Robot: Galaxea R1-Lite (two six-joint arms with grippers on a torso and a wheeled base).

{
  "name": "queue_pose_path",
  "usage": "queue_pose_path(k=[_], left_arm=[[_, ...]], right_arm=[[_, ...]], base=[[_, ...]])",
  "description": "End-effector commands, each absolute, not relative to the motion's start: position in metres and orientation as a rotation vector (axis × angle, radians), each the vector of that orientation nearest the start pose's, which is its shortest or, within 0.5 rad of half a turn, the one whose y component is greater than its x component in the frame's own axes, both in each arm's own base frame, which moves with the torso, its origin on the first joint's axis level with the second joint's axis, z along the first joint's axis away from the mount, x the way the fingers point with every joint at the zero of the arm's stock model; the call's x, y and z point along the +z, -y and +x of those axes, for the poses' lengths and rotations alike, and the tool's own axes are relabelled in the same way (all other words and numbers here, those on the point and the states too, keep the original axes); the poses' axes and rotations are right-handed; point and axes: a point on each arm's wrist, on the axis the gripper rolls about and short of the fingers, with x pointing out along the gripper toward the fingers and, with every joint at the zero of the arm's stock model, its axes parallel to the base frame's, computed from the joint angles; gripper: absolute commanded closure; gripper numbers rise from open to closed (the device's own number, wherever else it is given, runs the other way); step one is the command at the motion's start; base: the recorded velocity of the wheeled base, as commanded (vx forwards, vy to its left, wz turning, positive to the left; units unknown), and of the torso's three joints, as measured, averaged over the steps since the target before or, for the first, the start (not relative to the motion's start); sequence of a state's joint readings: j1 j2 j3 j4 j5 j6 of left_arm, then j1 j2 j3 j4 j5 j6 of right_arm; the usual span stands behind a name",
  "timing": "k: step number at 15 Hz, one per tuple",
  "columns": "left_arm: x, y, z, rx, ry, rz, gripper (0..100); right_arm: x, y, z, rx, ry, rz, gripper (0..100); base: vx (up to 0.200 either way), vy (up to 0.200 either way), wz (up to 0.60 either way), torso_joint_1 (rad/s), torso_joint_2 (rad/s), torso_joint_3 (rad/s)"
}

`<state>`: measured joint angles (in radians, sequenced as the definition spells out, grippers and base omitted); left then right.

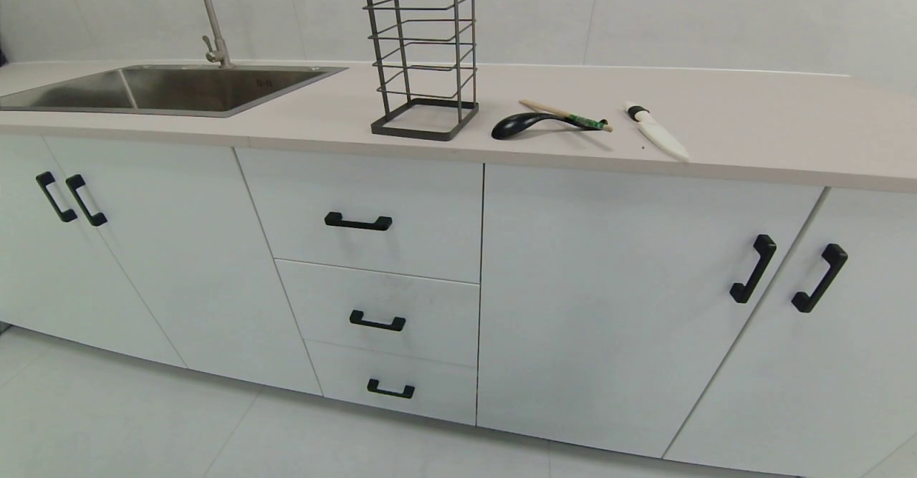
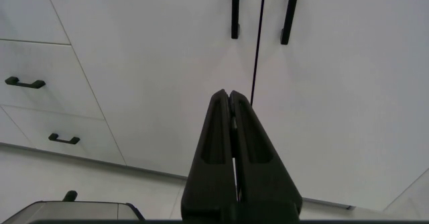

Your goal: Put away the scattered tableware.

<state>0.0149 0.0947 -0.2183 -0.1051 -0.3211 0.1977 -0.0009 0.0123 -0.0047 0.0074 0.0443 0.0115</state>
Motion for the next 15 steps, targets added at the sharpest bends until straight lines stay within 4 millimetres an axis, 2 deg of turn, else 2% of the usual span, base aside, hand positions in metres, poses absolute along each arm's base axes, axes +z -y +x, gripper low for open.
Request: queue_pose_path(k=[1, 2, 5, 7, 10, 13, 15], left_arm=[[0.169, 0.009, -0.023, -0.376, 0.204, 0.266, 0], [0.180, 0.010, -0.011, -0.434, 0.163, 0.270, 0], [0.193, 0.010, 0.022, -0.471, 0.091, 0.347, 0], [0.201, 0.010, 0.060, -0.476, 0.088, 0.537, 0], [0.191, 0.014, 0.094, -0.573, 0.050, 0.790, 0], [0.183, 0.017, 0.112, -0.633, 0.010, 0.903, 0], [0.180, 0.027, 0.123, -0.726, 0.035, 0.983, 0]], right_arm=[[0.076, -0.001, -0.022, 0.043, -0.019, 0.011, 100], [0.076, -0.001, -0.022, 0.044, -0.019, 0.011, 100], [0.076, -0.001, -0.022, 0.044, -0.019, 0.011, 100], [0.076, -0.001, -0.022, 0.044, -0.019, 0.011, 100], [0.076, -0.001, -0.022, 0.044, -0.017, 0.011, 100], [0.076, -0.001, -0.022, 0.044, -0.017, 0.013, 100], [0.076, -0.001, -0.022, 0.043, -0.019, 0.011, 100]], base=[[0.000, 0.000, 0.00, 0.000, 0.00, 0.000], [0.000, 0.000, 0.00, 0.000, 0.00, 0.000], [0.000, 0.000, 0.00, 0.000, 0.00, 0.000], [0.000, 0.000, 0.00, 0.000, 0.00, 0.000], [0.000, 0.000, 0.00, 0.000, 0.00, 0.000], [0.000, 0.000, 0.00, 0.000, 0.00, 0.000], [0.000, 0.000, 0.00, 0.000, 0.00, 0.000]])
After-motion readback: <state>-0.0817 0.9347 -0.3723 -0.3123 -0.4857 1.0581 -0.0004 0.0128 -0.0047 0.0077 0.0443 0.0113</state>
